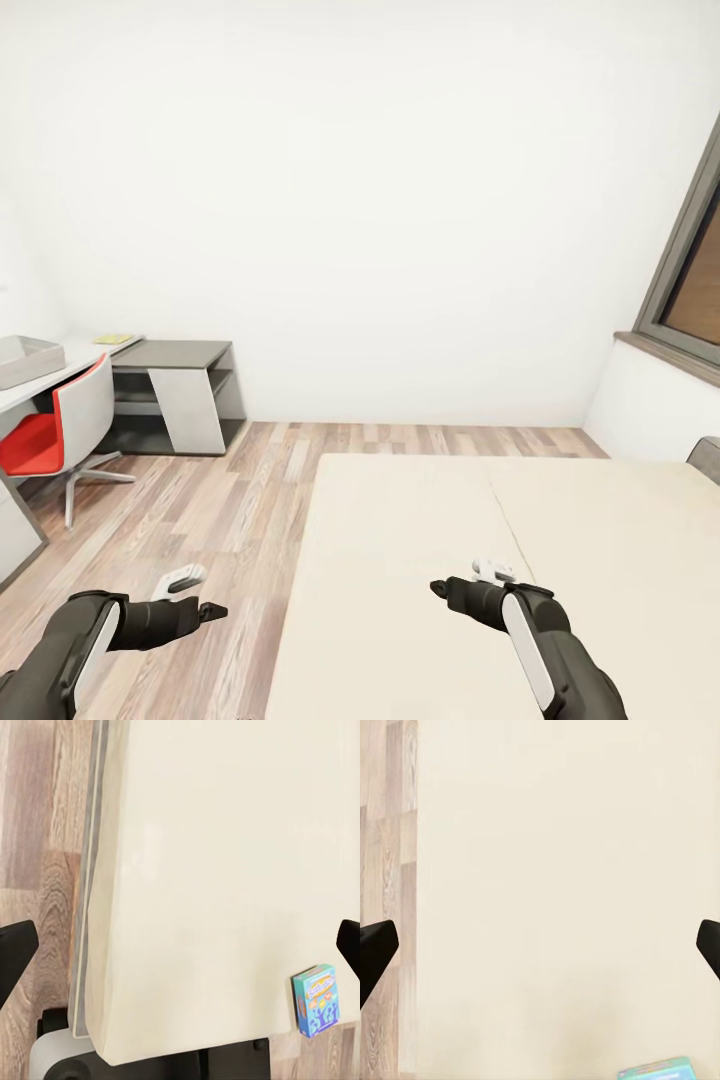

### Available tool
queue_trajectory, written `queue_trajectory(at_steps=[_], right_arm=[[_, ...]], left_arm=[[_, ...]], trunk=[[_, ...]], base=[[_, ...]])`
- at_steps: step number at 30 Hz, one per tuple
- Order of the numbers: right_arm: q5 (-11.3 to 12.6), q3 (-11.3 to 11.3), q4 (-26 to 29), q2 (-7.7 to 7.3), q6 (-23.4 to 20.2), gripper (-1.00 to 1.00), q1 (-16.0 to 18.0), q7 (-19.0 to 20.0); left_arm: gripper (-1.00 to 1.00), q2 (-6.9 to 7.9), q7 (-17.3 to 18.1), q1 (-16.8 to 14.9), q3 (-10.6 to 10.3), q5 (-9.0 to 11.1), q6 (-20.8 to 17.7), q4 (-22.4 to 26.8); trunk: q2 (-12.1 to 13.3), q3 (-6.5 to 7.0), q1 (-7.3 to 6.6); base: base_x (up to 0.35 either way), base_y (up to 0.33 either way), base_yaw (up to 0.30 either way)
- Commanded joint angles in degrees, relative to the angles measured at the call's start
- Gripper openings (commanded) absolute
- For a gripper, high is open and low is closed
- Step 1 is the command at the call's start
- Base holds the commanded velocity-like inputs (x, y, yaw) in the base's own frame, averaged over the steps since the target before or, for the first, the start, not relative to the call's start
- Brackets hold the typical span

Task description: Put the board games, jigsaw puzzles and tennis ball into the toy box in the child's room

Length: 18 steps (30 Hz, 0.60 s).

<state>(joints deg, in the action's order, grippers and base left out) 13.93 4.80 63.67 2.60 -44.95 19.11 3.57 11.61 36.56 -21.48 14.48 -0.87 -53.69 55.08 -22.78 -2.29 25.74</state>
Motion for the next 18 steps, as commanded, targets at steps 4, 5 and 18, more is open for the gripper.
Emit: queue_trajectory(at_steps=[4, 5, 18], right_arm=[[-0.24, 0.21, 0.05, 0.05, -0.31, 1.00, 0.05, 0.35], [-0.39, 0.21, 0.05, 0.05, -0.31, 1.00, 0.05, 0.21], [-0.32, 0.21, 0.05, 0.04, -0.24, 1.00, 0.05, 0.16]], left_arm=[[1.00, -0.01, 0.27, -0.06, 0.11, -0.10, -0.37, 0.03], [1.00, -0.01, 0.27, -0.06, 0.09, -0.10, -0.37, 0.03], [1.00, -0.01, 0.34, -0.06, 0.10, -0.10, -0.33, 0.03]], trunk=[[-0.14, -0.26, 0.04], [-0.14, -0.26, 0.04], [-0.14, -0.29, 0.04]], base=[[0.000, 0.000, 0.000], [0.000, 0.000, 0.000], [0.000, 0.000, 0.000]])
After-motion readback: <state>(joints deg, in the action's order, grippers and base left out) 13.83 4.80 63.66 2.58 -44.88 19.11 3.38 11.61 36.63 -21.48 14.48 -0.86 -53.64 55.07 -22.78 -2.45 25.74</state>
